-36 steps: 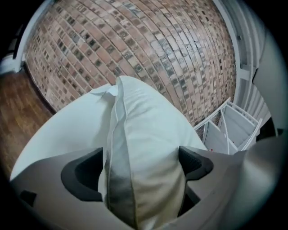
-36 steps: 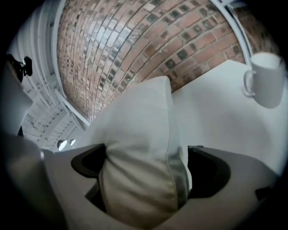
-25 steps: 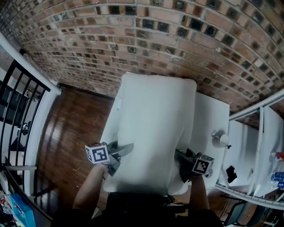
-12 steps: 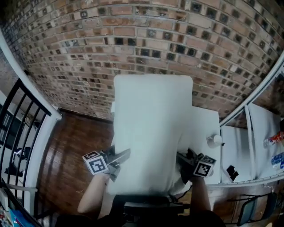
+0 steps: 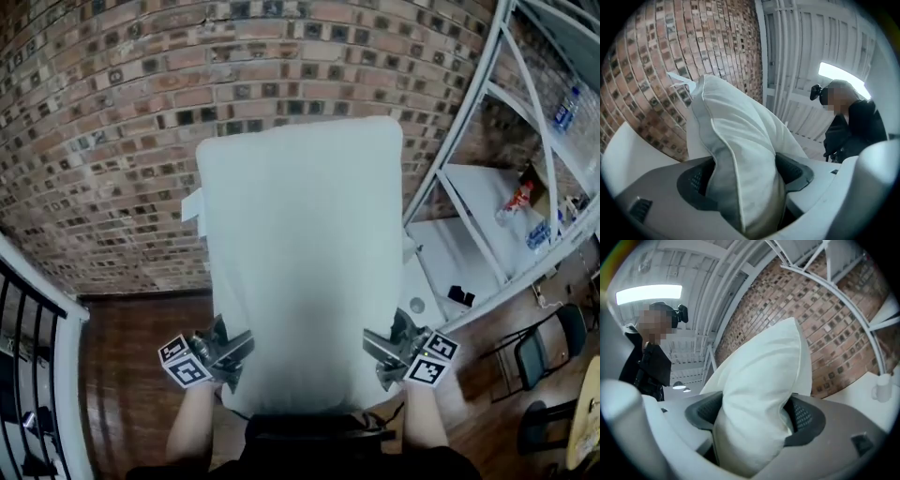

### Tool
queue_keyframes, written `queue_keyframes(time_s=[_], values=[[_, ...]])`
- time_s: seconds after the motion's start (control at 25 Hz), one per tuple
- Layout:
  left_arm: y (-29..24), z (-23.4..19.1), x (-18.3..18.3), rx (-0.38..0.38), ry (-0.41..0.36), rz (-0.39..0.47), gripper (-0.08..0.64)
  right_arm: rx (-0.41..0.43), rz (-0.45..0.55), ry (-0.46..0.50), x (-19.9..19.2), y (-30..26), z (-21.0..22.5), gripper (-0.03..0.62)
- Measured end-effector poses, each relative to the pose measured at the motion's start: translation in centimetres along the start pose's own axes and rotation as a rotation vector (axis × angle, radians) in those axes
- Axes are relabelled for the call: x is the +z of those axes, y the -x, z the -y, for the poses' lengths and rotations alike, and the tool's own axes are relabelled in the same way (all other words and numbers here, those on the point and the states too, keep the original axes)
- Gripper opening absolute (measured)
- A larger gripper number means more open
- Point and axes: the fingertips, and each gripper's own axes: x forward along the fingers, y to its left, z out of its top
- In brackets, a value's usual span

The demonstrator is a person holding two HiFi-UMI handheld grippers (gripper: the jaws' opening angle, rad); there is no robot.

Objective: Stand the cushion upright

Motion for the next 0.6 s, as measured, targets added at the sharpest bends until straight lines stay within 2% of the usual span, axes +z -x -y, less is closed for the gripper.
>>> queue_keyframes(time_s=[0.16,0.4,0.6], values=[[-2.6,2.9,-2.5,-0.166,0.069,-0.072,0.36,-0.156,0.084,0.039,0.0,6.0,-2.8,0.394],[-8.1,8.3,-7.3,-0.363,0.143,-0.208,0.36,-0.361,0.217,0.088,0.4,16.3,-6.3,0.394],[-12.6,12.7,-12.9,-0.478,0.21,-0.293,0.36,-0.488,0.327,0.091,0.2,25.0,-7.5,0.394]])
